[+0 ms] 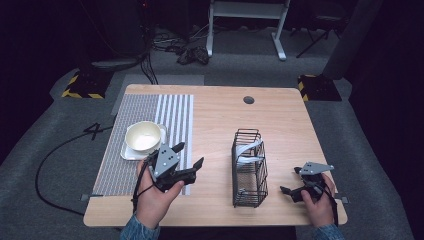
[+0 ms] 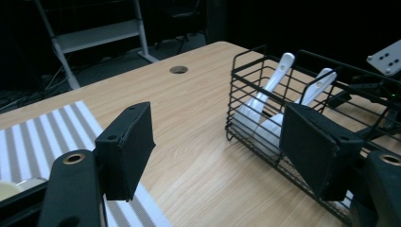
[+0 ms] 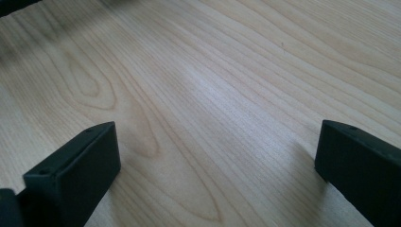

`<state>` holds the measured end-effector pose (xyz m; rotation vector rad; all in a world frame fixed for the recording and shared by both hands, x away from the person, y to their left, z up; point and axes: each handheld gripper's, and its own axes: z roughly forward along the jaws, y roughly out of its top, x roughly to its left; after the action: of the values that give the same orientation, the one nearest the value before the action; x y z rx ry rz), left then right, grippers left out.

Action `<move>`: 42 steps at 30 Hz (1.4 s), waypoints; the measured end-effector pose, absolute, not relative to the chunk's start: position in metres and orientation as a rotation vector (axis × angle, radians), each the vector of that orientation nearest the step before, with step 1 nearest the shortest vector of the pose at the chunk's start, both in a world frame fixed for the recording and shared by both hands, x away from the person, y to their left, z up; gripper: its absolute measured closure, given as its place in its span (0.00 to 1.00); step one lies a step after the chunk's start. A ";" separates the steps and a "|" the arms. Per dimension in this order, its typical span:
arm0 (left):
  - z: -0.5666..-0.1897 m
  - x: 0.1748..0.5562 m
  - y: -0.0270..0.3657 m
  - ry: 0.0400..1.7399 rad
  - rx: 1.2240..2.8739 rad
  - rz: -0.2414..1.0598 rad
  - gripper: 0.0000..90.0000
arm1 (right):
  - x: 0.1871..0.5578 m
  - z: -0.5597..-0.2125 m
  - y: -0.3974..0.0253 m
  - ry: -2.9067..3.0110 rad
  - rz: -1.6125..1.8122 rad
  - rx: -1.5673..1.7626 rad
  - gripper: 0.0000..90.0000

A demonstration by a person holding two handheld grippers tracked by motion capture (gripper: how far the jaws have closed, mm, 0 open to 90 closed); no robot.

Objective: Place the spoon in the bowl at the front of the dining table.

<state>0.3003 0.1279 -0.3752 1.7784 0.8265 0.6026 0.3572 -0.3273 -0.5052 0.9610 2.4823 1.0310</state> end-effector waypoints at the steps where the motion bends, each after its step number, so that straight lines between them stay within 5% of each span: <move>1: -0.375 0.300 0.124 0.815 1.781 0.603 0.30 | 0.357 -0.505 -0.327 2.482 1.031 0.961 0.01; 25: -0.366 0.269 0.058 0.450 1.835 0.352 0.33 | 0.357 -0.505 -0.327 2.480 1.033 0.959 0.01; 42: -0.383 0.274 0.044 0.394 1.901 0.218 0.61 | 0.357 -0.505 -0.327 2.480 1.033 0.959 0.01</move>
<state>0.2742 0.0438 -0.3833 1.9007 0.3940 0.2180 0.3572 -0.3273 -0.5053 0.9592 2.4799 1.0327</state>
